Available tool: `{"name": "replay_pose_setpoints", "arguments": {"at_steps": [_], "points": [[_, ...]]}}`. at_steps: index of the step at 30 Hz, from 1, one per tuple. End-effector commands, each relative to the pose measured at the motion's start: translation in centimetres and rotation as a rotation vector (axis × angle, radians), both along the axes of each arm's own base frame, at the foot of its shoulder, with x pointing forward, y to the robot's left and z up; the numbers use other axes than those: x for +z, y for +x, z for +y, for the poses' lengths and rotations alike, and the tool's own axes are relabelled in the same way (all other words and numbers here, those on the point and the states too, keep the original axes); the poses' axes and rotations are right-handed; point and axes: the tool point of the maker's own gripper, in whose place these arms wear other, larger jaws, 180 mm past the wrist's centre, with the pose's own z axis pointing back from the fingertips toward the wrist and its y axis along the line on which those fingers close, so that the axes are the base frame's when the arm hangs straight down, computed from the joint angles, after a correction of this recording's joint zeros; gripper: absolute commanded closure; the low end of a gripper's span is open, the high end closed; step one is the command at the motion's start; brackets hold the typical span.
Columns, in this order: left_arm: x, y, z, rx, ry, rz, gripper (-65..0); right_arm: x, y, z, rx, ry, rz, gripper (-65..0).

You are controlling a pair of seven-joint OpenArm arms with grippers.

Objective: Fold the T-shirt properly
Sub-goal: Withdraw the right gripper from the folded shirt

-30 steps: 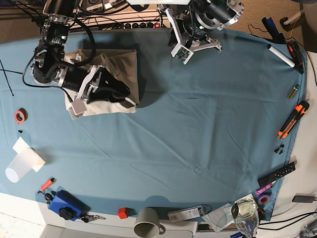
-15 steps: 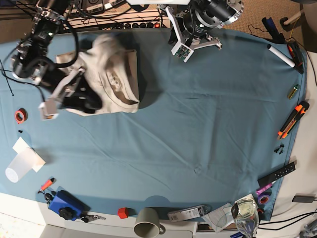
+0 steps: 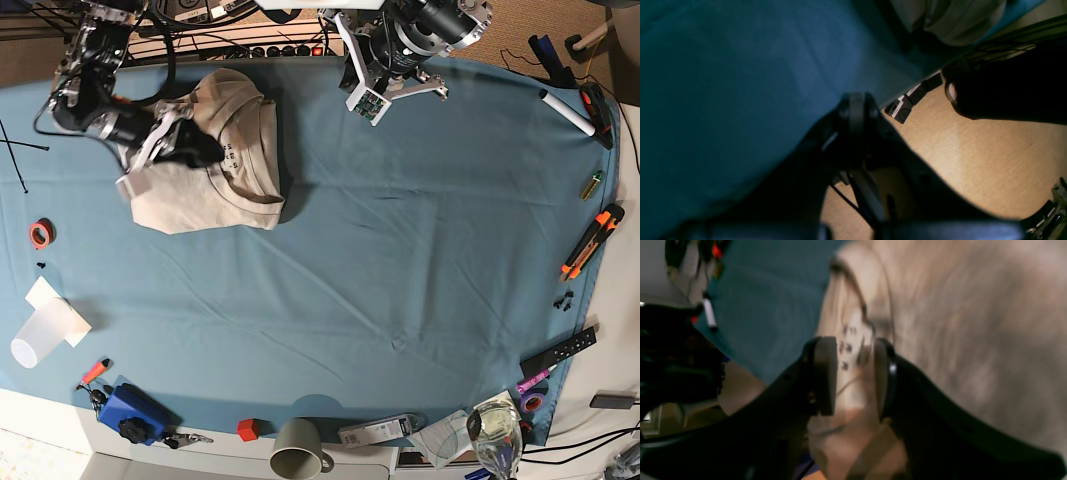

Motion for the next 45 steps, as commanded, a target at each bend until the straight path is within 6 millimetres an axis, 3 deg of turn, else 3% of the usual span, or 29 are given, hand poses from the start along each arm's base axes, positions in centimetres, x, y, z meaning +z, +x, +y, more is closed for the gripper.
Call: {"name": "replay_pose_setpoints", "arguments": {"at_steps": [1,4,8,10,14,17,19,23,30,33,37,42,45], "points": [[0.8,0.3,-0.4,0.007,-0.030,-0.025,0.0,-0.2,-0.3,-0.5,0.002,-0.020,0.010,-19.4],[0.8,0.3,-0.4,0.007,-0.029,-0.025,0.0,-2.3,-1.9,-1.2,-0.003,-0.068,0.086,-19.4],[0.9,0.4,-0.4,0.007,-0.030,-0.027,0.0,-2.1,-2.0,-1.1,-0.006,-0.051,0.084,-19.4],[0.8,0.4,-0.4,0.007,-0.029,-0.027,0.0,-0.4,-1.3,-0.4,-0.002,0.022,0.032,-19.4],[0.8,0.4,-0.4,0.007,-0.029,-0.027,0.0,5.0,0.2,1.0,0.035,0.137,-0.135,-19.4],[0.9,0.4,-0.4,0.008,-0.031,-0.031,0.0,8.4,1.6,0.6,0.040,0.087,-0.265,-19.3],[1.1,0.7,-0.4,0.014,-0.038,-0.051,0.0,9.2,2.8,-0.5,0.018,0.029,-0.309,-19.4],[1.2,1.9,0.7,0.038,0.032,-0.124,0.0,5.9,3.7,-3.4,-0.031,-0.175,-0.222,-19.4],[1.3,3.6,3.0,0.080,0.170,-0.231,0.0,-0.7,3.1,-7.3,-0.127,-0.321,-0.047,-19.3],[1.4,4.4,4.2,0.135,0.221,-0.258,0.0,-2.1,2.9,-7.9,-0.144,-0.339,-0.017,-19.3],[1.3,5.6,7.3,0.207,0.295,-0.276,0.0,-1.6,2.6,-8.4,-0.134,-0.370,-0.010,-19.3],[0.8,6.6,14.0,0.409,0.334,-0.233,0.0,3.2,3.3,-9.1,-0.164,-0.355,-0.128,-18.8],[0.3,6.0,16.9,0.505,0.308,-0.160,0.0,6.7,3.3,-10.1,-0.203,-0.369,-0.219,-4.6]]}}
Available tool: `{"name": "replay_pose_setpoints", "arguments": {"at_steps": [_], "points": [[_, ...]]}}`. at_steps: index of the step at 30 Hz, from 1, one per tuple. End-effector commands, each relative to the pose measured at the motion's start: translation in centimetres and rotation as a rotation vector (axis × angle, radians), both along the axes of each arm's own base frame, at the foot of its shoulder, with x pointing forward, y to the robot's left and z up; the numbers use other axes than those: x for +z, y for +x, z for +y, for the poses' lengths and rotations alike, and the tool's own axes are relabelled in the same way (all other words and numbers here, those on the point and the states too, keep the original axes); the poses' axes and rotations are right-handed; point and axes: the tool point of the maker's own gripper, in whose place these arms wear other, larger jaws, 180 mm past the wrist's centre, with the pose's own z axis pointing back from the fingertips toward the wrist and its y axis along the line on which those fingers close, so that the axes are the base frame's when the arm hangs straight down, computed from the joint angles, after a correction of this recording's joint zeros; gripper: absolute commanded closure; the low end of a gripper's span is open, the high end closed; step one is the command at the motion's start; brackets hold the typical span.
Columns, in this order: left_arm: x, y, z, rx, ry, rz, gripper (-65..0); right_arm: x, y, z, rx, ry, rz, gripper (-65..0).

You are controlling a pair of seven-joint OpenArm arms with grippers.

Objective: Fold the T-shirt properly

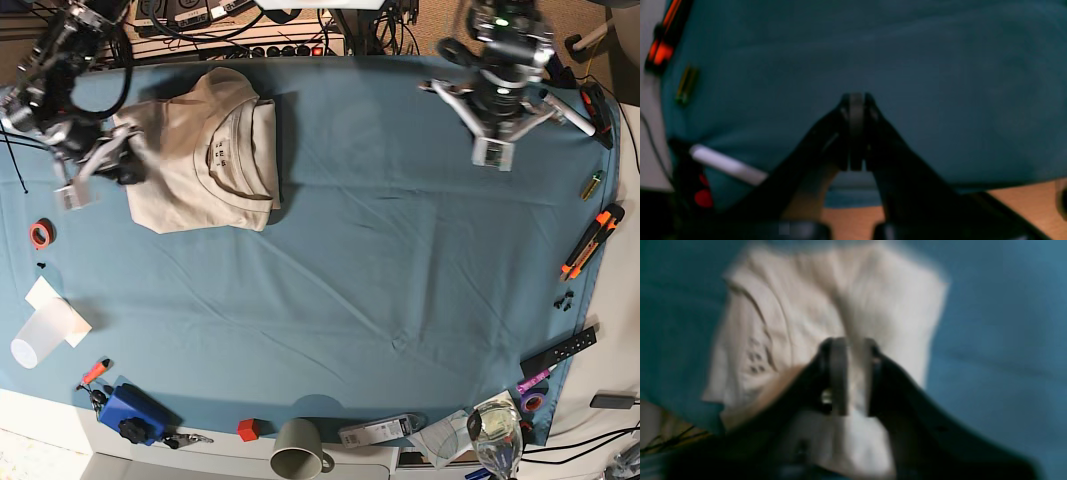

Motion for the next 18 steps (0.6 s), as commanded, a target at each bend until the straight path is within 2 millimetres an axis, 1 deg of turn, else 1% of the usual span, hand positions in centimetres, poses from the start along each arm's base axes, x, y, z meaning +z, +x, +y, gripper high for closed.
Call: {"name": "replay_pose_setpoints", "arguments": {"at_steps": [1,2,4,6,9,11,15,18], "points": [[0.3,-0.4,0.8,0.027,-0.009,0.004,0.0,2.5,0.7,-0.7,-0.006,-0.019,-0.086,0.0],[-0.2,-1.3,1.5,0.053,-0.019,0.040,0.0,3.4,0.4,-1.3,-0.022,-0.038,-0.110,0.0],[-1.0,-3.1,3.0,0.101,-0.010,0.115,0.0,4.1,-0.6,-2.6,-0.051,-0.075,-0.117,0.0],[-1.6,-4.8,4.5,0.143,0.011,0.171,0.0,4.0,-1.8,-3.8,-0.080,-0.100,-0.093,0.0],[-2.0,-7.0,5.9,0.203,0.017,0.222,0.0,3.1,-3.9,-4.8,-0.110,-0.115,-0.036,0.0],[-2.4,-8.2,5.8,0.214,-0.012,0.252,0.0,2.2,-5.3,-5.0,-0.116,-0.121,0.012,0.0],[-3.0,-10.4,4.4,0.204,-0.090,0.306,0.0,0.3,-8.2,-4.8,-0.113,-0.119,0.111,0.0],[-3.5,-13.1,4.3,0.209,-0.087,0.380,0.0,-1.3,-11.0,-4.7,-0.125,-0.120,0.202,0.0]]}}
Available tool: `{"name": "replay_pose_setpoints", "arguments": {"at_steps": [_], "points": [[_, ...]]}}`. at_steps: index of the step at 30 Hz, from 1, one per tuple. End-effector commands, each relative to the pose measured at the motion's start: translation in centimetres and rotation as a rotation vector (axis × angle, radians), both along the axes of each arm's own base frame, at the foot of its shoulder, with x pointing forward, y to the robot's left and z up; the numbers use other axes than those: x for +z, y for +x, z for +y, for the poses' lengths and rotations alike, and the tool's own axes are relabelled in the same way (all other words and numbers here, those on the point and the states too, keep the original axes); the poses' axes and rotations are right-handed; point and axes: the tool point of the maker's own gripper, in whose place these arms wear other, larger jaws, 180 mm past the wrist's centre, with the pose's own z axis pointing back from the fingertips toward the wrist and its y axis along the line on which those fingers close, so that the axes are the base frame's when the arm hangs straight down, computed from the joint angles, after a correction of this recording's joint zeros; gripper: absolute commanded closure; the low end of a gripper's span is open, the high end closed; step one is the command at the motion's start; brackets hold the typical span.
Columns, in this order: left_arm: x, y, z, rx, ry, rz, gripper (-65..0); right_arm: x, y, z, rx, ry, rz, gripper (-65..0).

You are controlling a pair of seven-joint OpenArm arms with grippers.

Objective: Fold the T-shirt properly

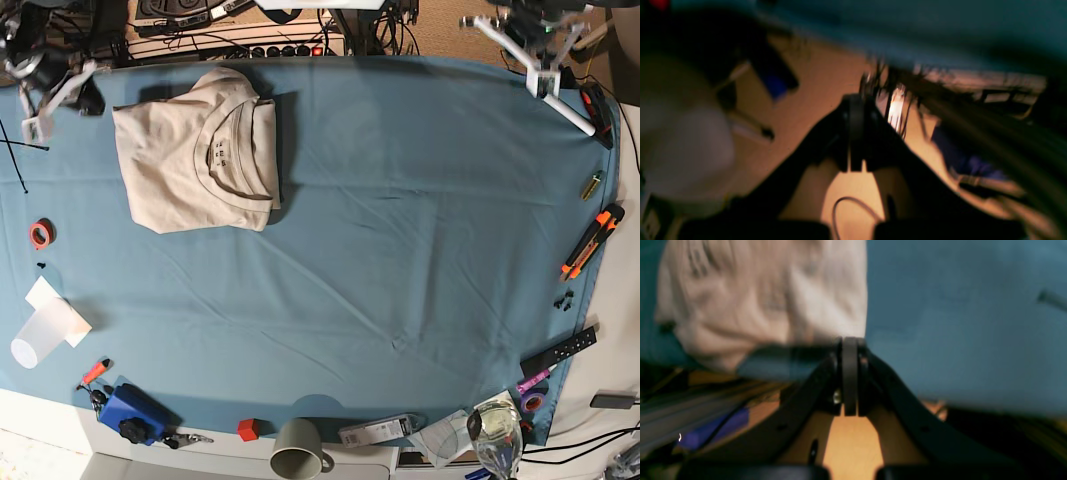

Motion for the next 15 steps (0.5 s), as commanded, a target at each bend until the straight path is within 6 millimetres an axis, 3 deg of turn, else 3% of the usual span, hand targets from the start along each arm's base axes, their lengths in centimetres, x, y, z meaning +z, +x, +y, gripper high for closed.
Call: {"name": "replay_pose_setpoints", "arguments": {"at_steps": [1,6,9,15], "points": [[0.3,-0.7,0.0,0.000,0.004,0.008,0.0,0.3,-0.6,-0.2,0.005,-0.014,0.005,0.0],[0.2,-4.2,-0.4,0.004,-0.019,0.074,0.0,-1.7,-5.3,0.2,-0.024,0.001,0.145,0.0],[0.2,-5.1,-0.4,0.003,-0.023,0.096,0.0,-3.3,-7.8,0.5,-0.052,0.045,0.223,0.0],[-4.3,-9.2,0.5,0.049,-0.045,0.224,0.0,-8.3,-12.4,1.9,-0.100,0.191,0.415,0.0]]}}
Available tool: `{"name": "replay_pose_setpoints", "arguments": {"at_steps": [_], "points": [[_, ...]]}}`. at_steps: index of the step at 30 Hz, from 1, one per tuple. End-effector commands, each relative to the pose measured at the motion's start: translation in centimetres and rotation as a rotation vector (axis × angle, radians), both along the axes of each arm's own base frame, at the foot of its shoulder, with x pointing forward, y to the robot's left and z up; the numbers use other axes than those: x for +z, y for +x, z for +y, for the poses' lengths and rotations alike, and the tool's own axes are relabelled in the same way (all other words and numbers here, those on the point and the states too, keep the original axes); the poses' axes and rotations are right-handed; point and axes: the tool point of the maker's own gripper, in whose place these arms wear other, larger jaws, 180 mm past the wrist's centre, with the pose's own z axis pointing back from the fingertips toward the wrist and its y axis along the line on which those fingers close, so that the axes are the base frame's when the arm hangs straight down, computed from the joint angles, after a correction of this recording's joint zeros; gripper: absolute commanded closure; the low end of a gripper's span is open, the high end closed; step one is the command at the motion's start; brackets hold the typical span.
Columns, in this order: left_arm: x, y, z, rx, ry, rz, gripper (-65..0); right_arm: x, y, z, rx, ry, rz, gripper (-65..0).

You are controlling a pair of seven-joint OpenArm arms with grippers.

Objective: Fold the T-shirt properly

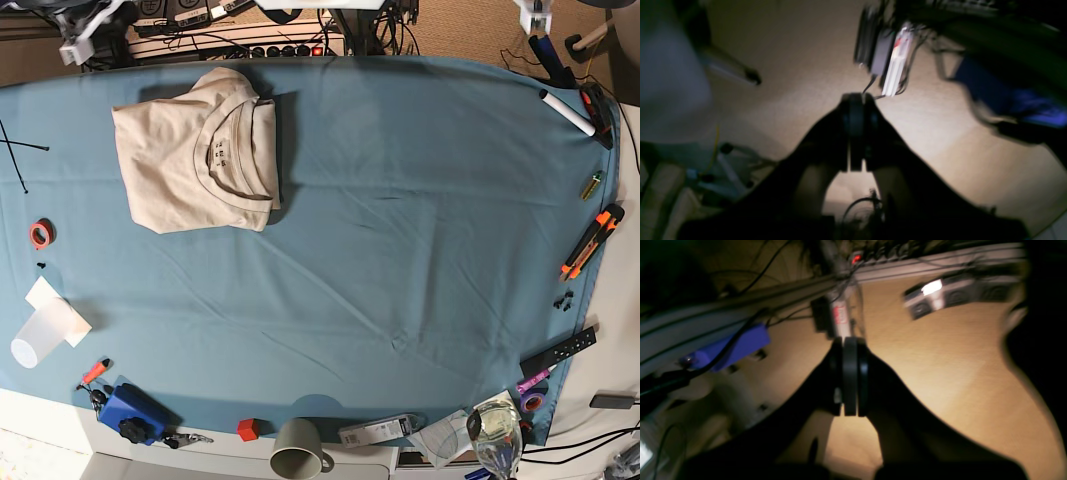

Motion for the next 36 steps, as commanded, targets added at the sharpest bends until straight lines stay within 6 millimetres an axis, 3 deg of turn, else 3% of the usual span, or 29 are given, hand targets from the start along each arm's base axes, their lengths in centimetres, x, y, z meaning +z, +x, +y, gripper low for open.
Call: {"name": "replay_pose_setpoints", "arguments": {"at_steps": [1,7,13,20,26,30,33,36], "points": [[-0.5,-0.7,0.0,-0.004,-0.011,0.018,0.0,-0.5,-1.0,-0.3,0.017,-0.006,0.046,0.0],[-6.1,-3.0,0.0,0.044,-0.069,0.106,0.0,-6.4,-5.0,2.1,0.107,0.007,0.240,0.0],[-11.6,-3.5,0.2,0.094,-0.085,0.157,0.0,-11.6,-5.3,3.8,0.151,0.005,0.274,0.0],[-17.9,-1.0,1.3,0.078,-0.008,0.055,0.0,-16.5,-1.8,3.6,0.162,-0.054,0.165,0.0],[-21.7,0.0,-0.2,0.142,-0.034,0.003,0.0,-19.0,2.0,4.6,0.182,-0.045,0.080,0.0],[-23.1,1.3,-0.9,0.105,-0.022,-0.066,0.0,-20.3,4.1,4.1,0.294,-0.138,-0.016,0.0],[-23.5,2.6,-1.4,0.049,-0.016,-0.125,0.0,-21.4,4.4,2.6,0.409,-0.308,-0.036,0.0],[-23.5,3.6,-1.4,0.032,-0.013,-0.143,0.0,-22.0,4.5,2.6,0.509,-0.381,-0.038,0.0]]}}
